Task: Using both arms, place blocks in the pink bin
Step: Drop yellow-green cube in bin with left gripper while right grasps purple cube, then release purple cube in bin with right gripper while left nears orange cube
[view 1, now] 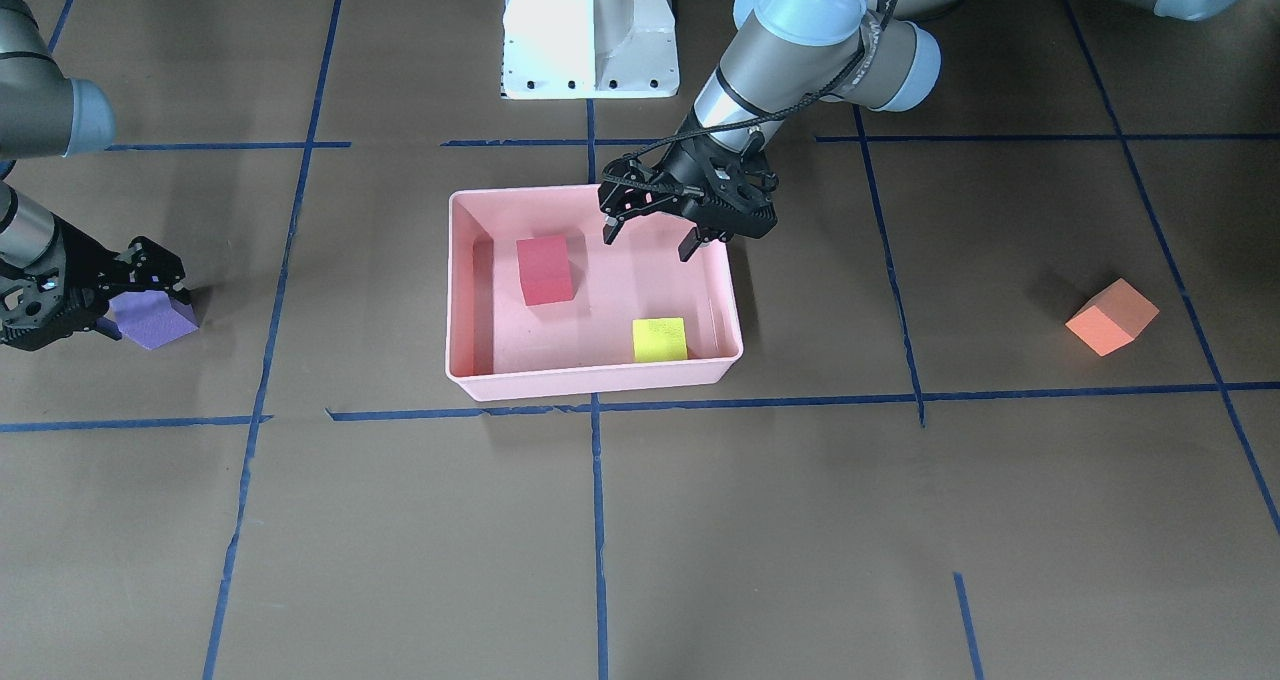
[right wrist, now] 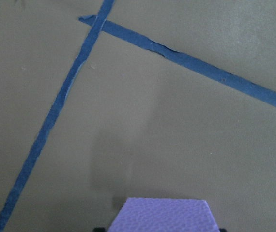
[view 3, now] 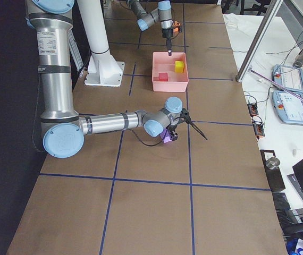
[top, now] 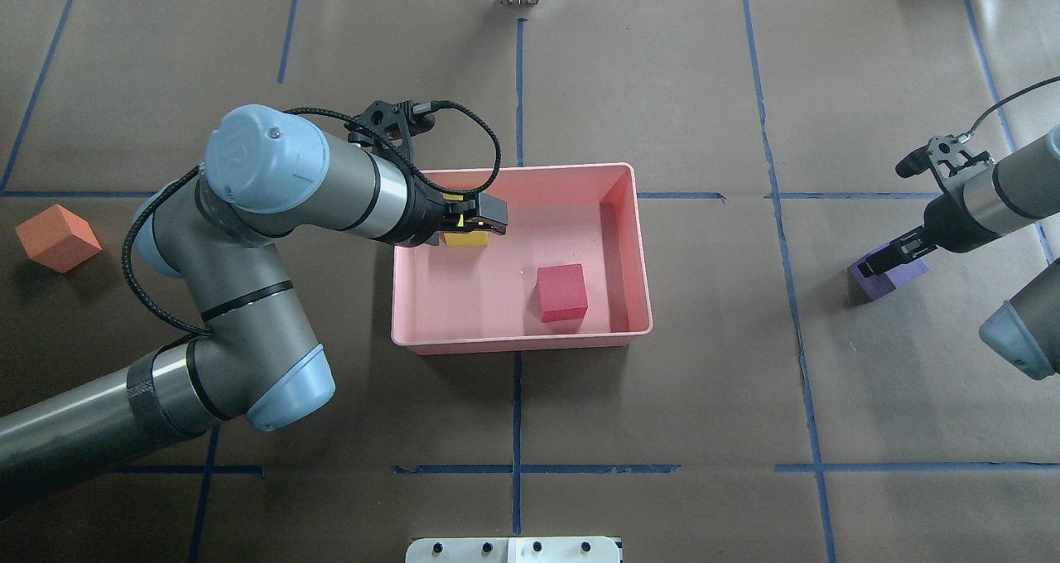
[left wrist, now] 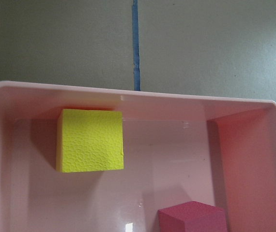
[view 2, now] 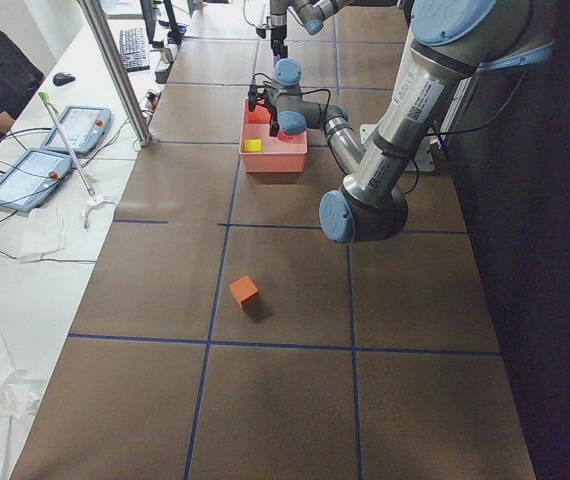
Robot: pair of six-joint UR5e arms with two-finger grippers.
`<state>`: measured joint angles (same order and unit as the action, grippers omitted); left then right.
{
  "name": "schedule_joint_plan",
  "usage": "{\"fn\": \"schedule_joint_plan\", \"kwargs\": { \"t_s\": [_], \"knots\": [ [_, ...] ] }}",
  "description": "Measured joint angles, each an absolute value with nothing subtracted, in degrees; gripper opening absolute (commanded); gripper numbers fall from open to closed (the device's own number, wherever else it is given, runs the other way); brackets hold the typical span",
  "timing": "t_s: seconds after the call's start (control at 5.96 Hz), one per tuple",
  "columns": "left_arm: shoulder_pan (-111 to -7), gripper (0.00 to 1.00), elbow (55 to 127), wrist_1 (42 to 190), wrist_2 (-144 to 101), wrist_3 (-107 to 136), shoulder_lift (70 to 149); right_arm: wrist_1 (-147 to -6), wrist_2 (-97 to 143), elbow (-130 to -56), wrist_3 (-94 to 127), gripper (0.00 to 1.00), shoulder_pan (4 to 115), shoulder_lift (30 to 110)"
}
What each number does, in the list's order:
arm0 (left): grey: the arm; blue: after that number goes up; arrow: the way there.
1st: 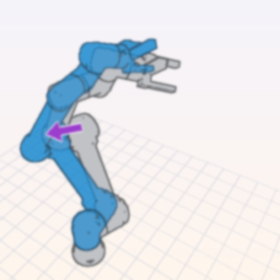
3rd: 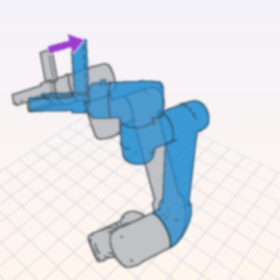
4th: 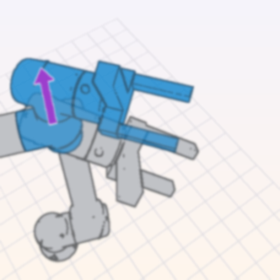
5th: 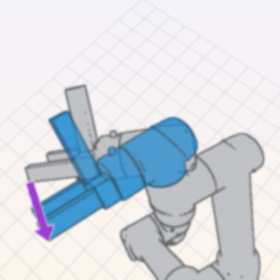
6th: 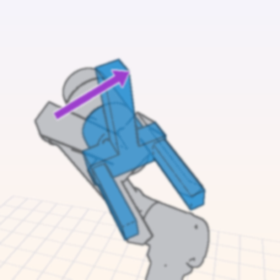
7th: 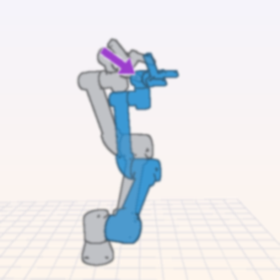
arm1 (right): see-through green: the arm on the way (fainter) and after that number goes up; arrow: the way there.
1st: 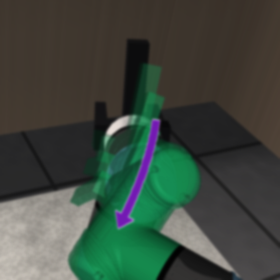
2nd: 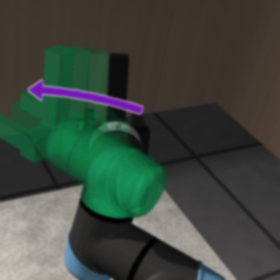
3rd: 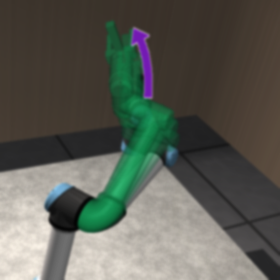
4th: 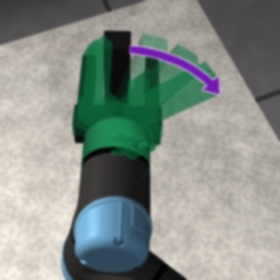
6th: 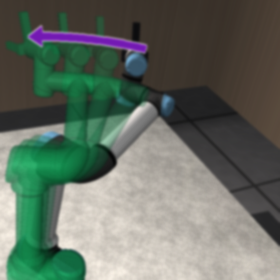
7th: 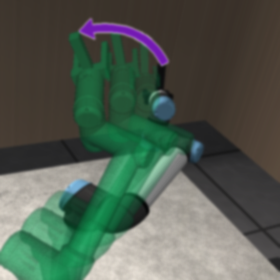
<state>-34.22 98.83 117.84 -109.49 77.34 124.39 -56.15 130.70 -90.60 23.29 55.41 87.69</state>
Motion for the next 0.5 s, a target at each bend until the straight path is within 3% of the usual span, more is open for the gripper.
{"fn": "schedule_joint_plan", "kwargs": {
  "t_s": [0.5],
  "knots": [
    [-40.0,0.99,107.5,118.1,-111.4,68.3,112.6,-56.3,132.1,-96.9,34.4,0.0,53.9,85.1]
  ]
}}
